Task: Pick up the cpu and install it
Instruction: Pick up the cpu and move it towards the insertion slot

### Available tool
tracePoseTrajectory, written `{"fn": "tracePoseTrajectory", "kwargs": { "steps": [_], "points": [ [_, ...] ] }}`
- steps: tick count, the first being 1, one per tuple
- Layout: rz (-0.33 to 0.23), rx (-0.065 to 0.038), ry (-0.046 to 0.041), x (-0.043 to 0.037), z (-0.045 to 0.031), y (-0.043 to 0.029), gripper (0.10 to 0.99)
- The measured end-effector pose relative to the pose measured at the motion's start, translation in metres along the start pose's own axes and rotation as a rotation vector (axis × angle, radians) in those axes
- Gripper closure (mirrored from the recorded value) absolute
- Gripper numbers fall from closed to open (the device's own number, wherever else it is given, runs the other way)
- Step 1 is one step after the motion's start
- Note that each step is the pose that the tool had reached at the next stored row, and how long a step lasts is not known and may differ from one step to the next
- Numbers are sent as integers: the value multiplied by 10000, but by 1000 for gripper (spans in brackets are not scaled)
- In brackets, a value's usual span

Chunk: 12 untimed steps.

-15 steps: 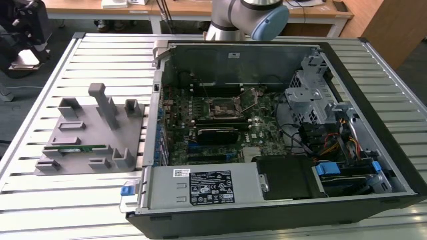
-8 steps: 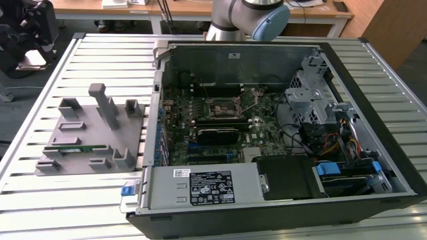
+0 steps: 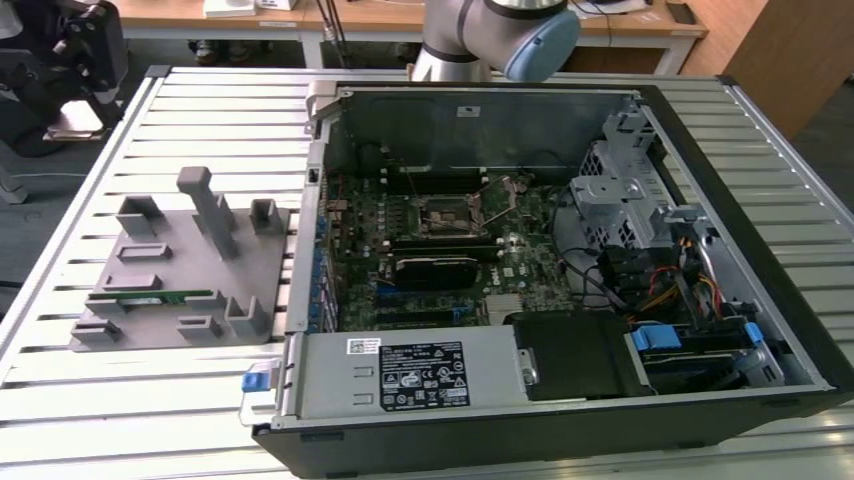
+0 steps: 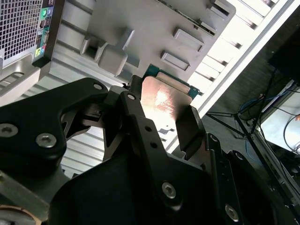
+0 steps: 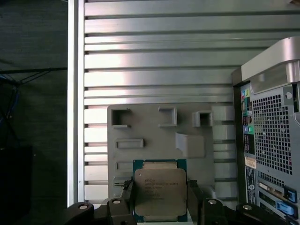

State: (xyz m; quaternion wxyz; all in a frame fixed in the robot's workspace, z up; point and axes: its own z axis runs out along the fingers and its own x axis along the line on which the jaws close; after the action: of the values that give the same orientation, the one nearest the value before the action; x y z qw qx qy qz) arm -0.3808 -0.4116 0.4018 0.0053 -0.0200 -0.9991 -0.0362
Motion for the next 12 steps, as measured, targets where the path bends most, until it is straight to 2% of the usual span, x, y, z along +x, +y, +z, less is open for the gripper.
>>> {"fn": "tracePoseTrajectory", "kwargs": {
  "steps": [12],
  "points": [
    [0,-1,0,-105,4,4,549]
  ]
}}
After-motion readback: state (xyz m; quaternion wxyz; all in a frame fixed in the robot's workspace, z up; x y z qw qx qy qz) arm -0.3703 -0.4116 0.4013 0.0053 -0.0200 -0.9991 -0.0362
